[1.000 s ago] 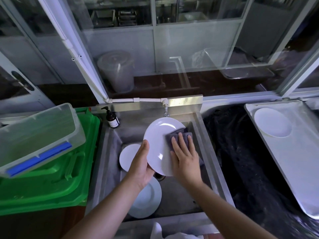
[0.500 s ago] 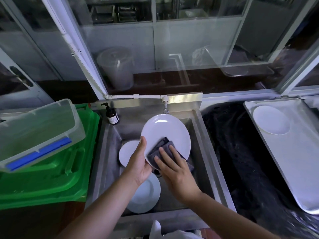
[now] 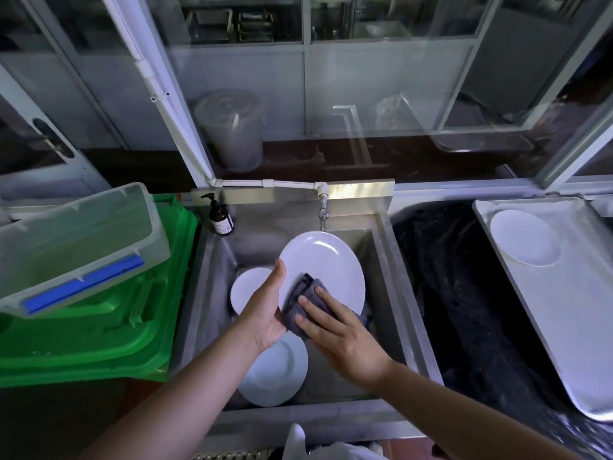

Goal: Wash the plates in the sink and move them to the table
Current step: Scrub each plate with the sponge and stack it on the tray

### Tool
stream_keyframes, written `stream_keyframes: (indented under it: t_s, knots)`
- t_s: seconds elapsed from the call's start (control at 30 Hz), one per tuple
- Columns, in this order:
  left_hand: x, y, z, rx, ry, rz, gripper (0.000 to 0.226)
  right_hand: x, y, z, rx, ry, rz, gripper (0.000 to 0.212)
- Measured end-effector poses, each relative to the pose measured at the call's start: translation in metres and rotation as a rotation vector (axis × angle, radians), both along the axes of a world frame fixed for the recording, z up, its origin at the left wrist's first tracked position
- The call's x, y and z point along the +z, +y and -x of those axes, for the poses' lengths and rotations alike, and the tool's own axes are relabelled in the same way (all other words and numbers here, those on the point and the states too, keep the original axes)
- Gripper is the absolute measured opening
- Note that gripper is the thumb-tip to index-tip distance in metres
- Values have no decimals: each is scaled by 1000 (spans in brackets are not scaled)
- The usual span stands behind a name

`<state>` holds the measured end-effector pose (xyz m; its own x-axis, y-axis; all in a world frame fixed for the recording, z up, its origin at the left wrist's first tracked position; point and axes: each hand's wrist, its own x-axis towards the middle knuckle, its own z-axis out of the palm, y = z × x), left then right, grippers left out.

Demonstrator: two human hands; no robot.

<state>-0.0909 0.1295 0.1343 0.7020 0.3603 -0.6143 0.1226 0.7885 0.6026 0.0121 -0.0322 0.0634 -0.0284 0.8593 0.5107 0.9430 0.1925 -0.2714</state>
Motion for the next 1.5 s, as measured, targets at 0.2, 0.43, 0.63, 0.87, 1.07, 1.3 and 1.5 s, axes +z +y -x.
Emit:
stream_keyframes:
  t_s: [0.2,0.43,0.63,0.87,1.07,1.3,1.5]
  knots:
    - [0,-18,-2,-12,-65,-36,60,20,49,-36,-231,157,-44,51]
    - [-1,-12,-7,114,-47,-41,75,-10,16,19,-161,93,-45,54]
    - [-8,-32,-1,62,-58,-19,66,10,48,-20,-373,202,-14,52]
    - [4,-15,-9,90,-141,-53,79,1,32,5,-347,159,-58,45]
    - [-12,-25,8,62,-45,-63,68,-3,38,-2,-294,172,-31,41]
    - [1,-26,4,51,-84,-88,67,0,41,-8,-491,256,-37,43]
    - [-2,-28,10,0,-53,-78,64,-10,16,3,-315,189,-16,42]
